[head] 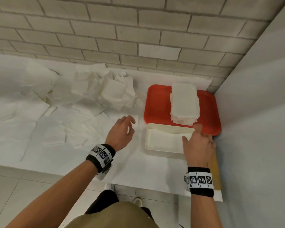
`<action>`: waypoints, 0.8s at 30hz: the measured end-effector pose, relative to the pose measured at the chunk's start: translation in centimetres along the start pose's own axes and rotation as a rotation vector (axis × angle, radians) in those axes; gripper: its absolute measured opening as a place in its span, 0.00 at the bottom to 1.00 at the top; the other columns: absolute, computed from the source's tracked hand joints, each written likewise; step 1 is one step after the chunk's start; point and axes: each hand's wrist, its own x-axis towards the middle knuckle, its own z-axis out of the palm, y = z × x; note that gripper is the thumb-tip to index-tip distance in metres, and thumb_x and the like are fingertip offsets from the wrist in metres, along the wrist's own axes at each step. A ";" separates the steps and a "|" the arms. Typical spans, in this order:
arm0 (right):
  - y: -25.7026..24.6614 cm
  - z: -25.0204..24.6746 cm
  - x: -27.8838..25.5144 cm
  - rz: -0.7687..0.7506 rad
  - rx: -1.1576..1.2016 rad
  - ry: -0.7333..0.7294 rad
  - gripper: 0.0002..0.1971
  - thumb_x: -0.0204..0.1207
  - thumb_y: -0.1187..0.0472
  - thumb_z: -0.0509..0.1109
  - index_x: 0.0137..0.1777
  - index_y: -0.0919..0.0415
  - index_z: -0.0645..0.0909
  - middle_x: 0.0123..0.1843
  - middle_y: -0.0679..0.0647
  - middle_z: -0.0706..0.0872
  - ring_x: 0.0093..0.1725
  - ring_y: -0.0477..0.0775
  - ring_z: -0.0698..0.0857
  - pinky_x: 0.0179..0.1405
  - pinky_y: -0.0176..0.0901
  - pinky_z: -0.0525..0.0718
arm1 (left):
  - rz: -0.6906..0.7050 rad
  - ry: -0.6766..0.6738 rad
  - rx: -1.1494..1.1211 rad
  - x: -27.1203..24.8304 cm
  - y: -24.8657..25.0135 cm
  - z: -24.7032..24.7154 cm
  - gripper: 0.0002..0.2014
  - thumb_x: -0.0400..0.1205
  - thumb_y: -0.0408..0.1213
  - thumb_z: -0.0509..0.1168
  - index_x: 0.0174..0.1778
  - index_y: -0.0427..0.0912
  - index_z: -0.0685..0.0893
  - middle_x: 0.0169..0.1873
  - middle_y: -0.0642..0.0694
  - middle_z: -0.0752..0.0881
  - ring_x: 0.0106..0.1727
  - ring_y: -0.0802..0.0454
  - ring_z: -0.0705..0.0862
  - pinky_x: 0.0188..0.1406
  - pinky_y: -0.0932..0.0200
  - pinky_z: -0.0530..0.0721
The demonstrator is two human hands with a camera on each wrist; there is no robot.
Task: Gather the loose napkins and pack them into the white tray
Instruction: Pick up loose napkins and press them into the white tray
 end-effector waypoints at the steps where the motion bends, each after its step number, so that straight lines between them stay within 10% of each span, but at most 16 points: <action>1: -1.4 -0.7 -0.7 -0.026 0.123 0.090 0.25 0.78 0.55 0.84 0.70 0.59 0.77 0.49 0.62 0.93 0.55 0.70 0.87 0.50 0.59 0.85 | -0.044 0.010 0.029 0.3 -2.4 -0.8 0.10 0.84 0.32 0.68 0.59 0.49 0.83 0.49 0.55 0.83 0.48 0.51 0.80 0.49 0.44 0.87; 5: -11.2 -0.6 -3.9 -0.256 0.510 0.003 0.09 0.86 0.57 0.74 0.60 0.55 0.79 0.49 0.52 0.89 0.46 0.58 0.87 0.40 0.50 0.85 | -0.386 0.104 0.124 1.5 -11.5 -4.4 0.15 0.84 0.36 0.74 0.65 0.37 0.83 0.61 0.35 0.84 0.64 0.30 0.81 0.64 0.34 0.84; 9: -19.7 6.6 -5.6 -0.368 0.302 -0.375 0.23 0.89 0.43 0.69 0.72 0.61 0.76 0.65 0.61 0.86 0.63 0.65 0.87 0.56 0.58 0.88 | -0.664 -0.084 0.164 1.4 -16.7 -6.3 0.47 0.75 0.53 0.84 0.85 0.39 0.69 0.78 0.34 0.71 0.79 0.29 0.68 0.74 0.30 0.78; 12: -21.8 11.0 -6.4 -0.320 0.094 -0.487 0.40 0.81 0.33 0.74 0.80 0.63 0.71 0.74 0.62 0.79 0.73 0.66 0.78 0.67 0.60 0.83 | -0.557 -0.180 0.042 1.7 -19.1 -7.1 0.52 0.66 0.51 0.90 0.84 0.49 0.72 0.72 0.39 0.77 0.74 0.35 0.75 0.75 0.36 0.78; 16: -22.1 12.9 -5.6 -0.165 0.264 -0.606 0.34 0.80 0.41 0.80 0.77 0.62 0.77 0.74 0.61 0.79 0.75 0.67 0.76 0.74 0.58 0.80 | -0.426 -0.243 -0.108 1.9 -20.1 -9.3 0.42 0.71 0.31 0.88 0.74 0.64 0.77 0.58 0.42 0.86 0.46 0.48 0.88 0.58 0.55 0.83; 20: -22.0 11.0 -4.4 -0.038 0.603 -0.532 0.14 0.83 0.51 0.81 0.45 0.55 0.79 0.47 0.53 0.85 0.48 0.59 0.86 0.50 0.50 0.86 | -0.377 -0.120 -0.155 2.3 -21.0 -10.0 0.29 0.76 0.25 0.81 0.63 0.63 0.87 0.43 0.49 0.92 0.42 0.53 0.90 0.55 0.55 0.89; 24: -20.1 5.2 -3.4 0.046 0.786 -0.329 0.14 0.82 0.54 0.83 0.46 0.52 0.78 0.38 0.47 0.86 0.37 0.46 0.83 0.38 0.35 0.81 | -0.308 -0.024 -0.124 2.8 -20.7 -10.2 0.18 0.79 0.25 0.78 0.51 0.57 0.93 0.35 0.49 0.89 0.37 0.60 0.86 0.43 0.79 0.77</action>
